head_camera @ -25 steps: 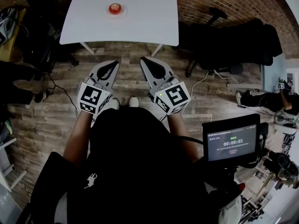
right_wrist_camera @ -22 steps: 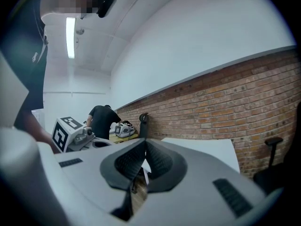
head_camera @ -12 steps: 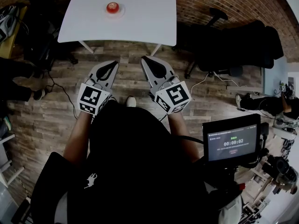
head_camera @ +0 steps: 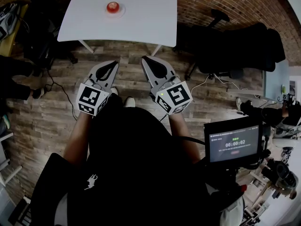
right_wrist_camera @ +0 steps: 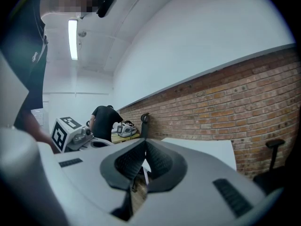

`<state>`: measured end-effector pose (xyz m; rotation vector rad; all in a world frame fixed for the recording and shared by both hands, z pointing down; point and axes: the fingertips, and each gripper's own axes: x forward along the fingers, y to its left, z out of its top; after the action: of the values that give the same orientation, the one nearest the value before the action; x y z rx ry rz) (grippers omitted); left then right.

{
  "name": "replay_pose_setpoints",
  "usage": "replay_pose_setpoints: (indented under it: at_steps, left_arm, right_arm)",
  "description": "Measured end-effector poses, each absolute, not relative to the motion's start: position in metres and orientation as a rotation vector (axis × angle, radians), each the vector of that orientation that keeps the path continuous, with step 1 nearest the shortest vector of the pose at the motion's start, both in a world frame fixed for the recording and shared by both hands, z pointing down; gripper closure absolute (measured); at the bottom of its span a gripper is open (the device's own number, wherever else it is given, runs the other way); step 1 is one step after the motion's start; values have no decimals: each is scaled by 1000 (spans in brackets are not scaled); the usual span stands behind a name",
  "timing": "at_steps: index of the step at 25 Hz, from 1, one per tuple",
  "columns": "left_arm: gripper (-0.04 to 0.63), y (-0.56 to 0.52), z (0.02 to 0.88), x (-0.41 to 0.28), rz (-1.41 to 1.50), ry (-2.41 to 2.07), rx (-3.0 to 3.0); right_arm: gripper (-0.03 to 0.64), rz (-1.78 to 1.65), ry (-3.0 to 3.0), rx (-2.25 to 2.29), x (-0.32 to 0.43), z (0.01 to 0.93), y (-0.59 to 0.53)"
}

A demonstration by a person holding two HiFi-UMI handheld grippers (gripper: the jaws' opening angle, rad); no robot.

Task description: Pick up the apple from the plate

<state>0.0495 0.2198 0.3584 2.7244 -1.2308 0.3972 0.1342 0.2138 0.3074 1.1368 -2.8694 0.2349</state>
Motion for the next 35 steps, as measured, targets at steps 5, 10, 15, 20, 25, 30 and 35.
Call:
replay_pose_setpoints:
  at_steps: [5, 10, 15, 20, 25, 30, 35]
  left_arm:
    - [589, 219, 353, 49, 393, -1247, 2726]
    - [589, 217, 357, 42, 394, -1254, 2718]
    - [589, 213, 358, 38, 401, -1254, 2717]
    - [589, 199, 364, 28, 401, -1251, 2714]
    - [589, 178, 367, 18, 409, -1235, 2704]
    - [589, 149, 374, 4, 423, -1222, 2686]
    - [589, 116, 370, -6, 390, -1217, 2721]
  right_arm:
    - [612, 232, -2876, 1129, 134, 304, 213]
    - [612, 227, -2879, 1119, 129, 306, 211]
    - [612, 237, -2871, 1127, 127, 308, 207]
    - [612, 238, -2865, 1122, 117, 312, 194]
    - [612, 251, -2855, 1125, 108, 315, 172]
    - [612, 256, -2844, 1134, 97, 318, 143]
    - [612, 258, -2832, 1141, 83, 319, 115]
